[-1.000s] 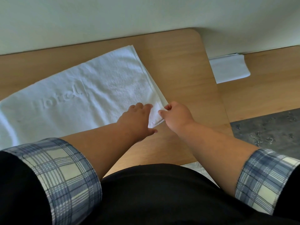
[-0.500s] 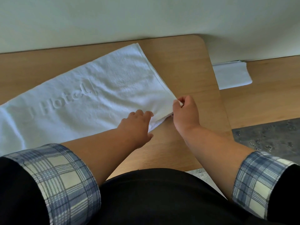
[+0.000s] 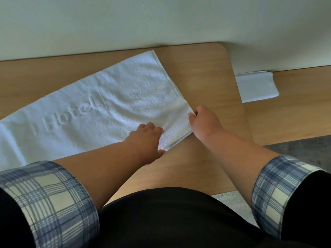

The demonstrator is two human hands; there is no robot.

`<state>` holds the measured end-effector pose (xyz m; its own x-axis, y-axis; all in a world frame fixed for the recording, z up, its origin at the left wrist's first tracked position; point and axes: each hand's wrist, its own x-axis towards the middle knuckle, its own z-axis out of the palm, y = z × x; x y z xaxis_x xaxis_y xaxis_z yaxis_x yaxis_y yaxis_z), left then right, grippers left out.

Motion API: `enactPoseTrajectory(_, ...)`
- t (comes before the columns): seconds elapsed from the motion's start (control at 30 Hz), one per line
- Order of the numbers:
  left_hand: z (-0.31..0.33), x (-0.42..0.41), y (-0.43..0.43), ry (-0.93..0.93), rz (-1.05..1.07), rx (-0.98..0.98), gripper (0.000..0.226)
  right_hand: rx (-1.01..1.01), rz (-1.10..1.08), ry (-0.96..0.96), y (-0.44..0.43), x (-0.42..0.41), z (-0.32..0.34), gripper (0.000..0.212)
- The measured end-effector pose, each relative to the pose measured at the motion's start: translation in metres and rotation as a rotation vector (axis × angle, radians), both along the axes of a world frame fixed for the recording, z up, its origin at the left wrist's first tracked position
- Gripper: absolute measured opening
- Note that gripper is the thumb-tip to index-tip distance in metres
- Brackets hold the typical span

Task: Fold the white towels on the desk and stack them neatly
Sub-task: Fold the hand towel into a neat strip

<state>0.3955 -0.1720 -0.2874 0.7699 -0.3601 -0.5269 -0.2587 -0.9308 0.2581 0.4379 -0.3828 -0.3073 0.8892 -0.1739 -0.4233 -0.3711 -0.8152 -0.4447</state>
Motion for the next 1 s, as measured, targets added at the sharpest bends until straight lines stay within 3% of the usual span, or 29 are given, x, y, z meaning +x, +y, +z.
enactPoseTrajectory(0.13,0.003,0.010,-0.002,0.065,0.039,0.030,0.078,0.020,-0.030,-0.066,0.004,0.003,0.005,0.017)
enactPoseTrajectory(0.23,0.003,0.016,-0.002,0.092,0.060,0.052,0.085,-0.030,-0.004,0.002,0.007,0.006,0.012,0.007)
enactPoseTrajectory(0.3,0.001,0.016,0.002,0.101,0.041,0.035,0.083,-0.136,0.046,0.004,0.013,0.013,0.019,0.021)
enactPoseTrajectory(0.37,-0.001,0.016,0.008,0.111,0.017,-0.003,0.077,-0.224,0.191,-0.208,0.030,0.021,0.022,0.041)
enactPoseTrajectory(0.43,-0.003,0.017,0.015,0.110,0.005,-0.046,0.068,-0.093,0.438,-0.366,0.058,0.028,0.022,0.049)
enactPoseTrajectory(0.53,-0.009,0.014,0.031,0.063,-0.029,-0.109,0.055,-0.044,0.911,-0.192,0.094,0.030,-0.001,0.054)
enactPoseTrajectory(0.6,-0.016,0.009,0.044,0.058,-0.062,-0.138,0.055,-0.140,1.036,-0.159,0.093,0.034,-0.024,0.057)
enactPoseTrajectory(0.83,-0.026,0.004,0.059,0.024,-0.064,-0.239,0.049,-0.298,1.050,-0.242,0.086,0.102,-0.043,0.066)
enactPoseTrajectory(1.0,-0.029,-0.001,0.059,0.016,-0.059,-0.260,0.049,-0.382,0.712,-0.073,0.094,0.169,-0.032,0.066)
